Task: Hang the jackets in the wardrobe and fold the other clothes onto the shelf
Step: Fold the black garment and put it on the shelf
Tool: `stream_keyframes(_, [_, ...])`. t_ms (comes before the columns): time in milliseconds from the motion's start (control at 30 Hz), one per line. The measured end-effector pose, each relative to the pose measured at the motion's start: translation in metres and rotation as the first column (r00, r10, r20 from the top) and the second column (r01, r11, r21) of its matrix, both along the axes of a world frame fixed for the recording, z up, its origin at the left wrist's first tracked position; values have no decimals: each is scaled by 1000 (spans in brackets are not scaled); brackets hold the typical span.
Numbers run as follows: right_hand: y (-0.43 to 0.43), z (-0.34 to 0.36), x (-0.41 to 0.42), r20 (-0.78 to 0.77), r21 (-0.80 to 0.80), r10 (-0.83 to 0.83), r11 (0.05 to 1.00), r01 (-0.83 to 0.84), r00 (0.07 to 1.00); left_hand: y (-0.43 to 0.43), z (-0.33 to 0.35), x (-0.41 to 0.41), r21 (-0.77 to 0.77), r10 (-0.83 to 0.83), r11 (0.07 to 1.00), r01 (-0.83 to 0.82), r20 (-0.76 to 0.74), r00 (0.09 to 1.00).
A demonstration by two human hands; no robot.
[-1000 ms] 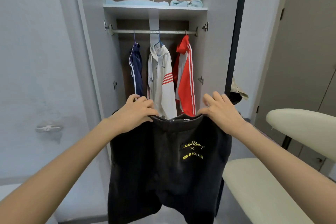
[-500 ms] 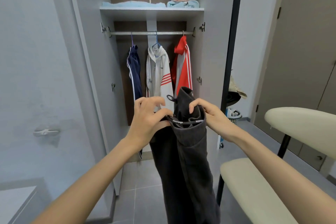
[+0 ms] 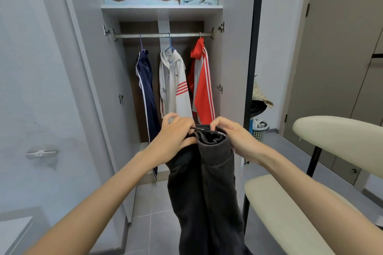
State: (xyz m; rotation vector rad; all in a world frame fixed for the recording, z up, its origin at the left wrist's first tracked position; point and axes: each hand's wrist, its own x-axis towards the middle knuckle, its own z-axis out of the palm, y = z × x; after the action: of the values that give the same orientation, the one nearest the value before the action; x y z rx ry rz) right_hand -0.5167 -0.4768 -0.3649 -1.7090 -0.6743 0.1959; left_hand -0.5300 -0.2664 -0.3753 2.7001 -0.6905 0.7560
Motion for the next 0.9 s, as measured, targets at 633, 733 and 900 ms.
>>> stream_keyframes(633, [3, 1, 15, 616, -308, -182, 840, 447, 766, 33, -5, 4, 135, 60, 990, -41, -142, 988])
stream_keyframes(733, [9, 6, 19, 636, -282, -163, 861, 423, 755, 37, -14, 4, 170, 201, 972, -163, -238, 950])
stream_keyframes(900, [-1, 8, 23, 586, -405, -51, 846, 347, 809, 53, -4, 9, 14, 141, 987, -159, -548, 825])
